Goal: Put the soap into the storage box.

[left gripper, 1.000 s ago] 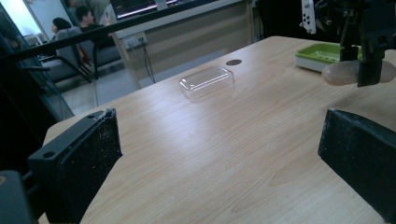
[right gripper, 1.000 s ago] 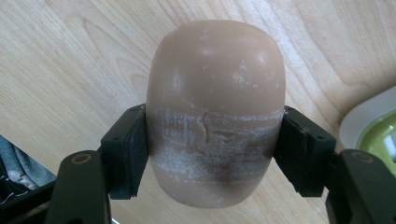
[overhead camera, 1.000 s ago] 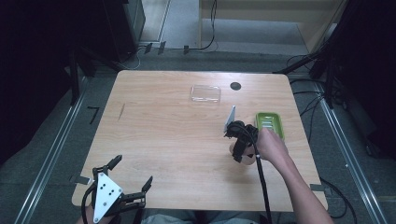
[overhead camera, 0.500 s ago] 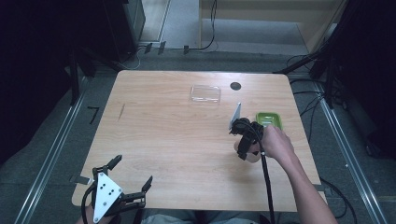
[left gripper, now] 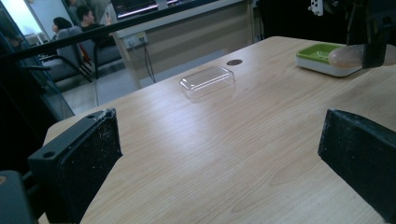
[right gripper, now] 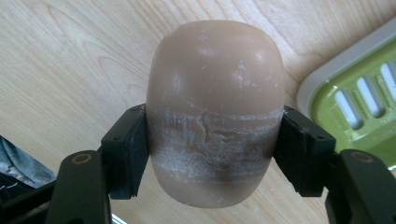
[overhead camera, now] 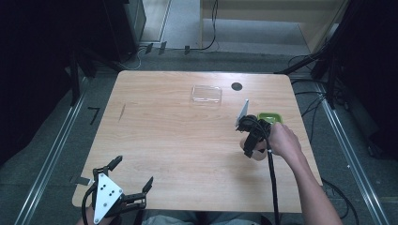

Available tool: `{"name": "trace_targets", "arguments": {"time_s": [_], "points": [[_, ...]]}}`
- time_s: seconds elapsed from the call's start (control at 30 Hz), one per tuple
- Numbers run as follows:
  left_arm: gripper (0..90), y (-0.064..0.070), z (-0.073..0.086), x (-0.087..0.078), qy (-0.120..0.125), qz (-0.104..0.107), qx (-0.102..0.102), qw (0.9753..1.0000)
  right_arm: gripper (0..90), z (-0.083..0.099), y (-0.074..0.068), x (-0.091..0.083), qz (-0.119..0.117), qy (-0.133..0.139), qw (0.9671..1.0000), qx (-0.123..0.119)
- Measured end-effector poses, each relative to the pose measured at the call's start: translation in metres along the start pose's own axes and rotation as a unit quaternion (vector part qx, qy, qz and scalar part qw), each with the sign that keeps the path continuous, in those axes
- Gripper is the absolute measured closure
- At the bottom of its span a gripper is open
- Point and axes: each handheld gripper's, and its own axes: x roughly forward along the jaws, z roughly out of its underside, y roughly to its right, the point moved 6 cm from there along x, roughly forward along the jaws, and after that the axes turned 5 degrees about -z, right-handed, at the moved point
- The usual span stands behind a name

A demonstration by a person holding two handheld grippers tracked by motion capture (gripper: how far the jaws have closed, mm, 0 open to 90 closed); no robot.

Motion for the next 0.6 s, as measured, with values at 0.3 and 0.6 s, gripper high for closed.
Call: {"name": "trace_targets", "arguments": {"time_s": [0.3, 0.6], "points": [[0.0, 0.0, 0.0, 0.0, -0.001, 0.0, 0.0, 1.0, 33.4, 0.006, 0.014, -0.005, -0.001, 0.008, 0.9997, 0.023], [0.0, 0.0, 0.0, 0.0, -0.001, -0.001, -0.001, 1.0, 33.4, 0.009, 0.025, -0.009, 0.0, 0.016, 0.9992, 0.035]]}}
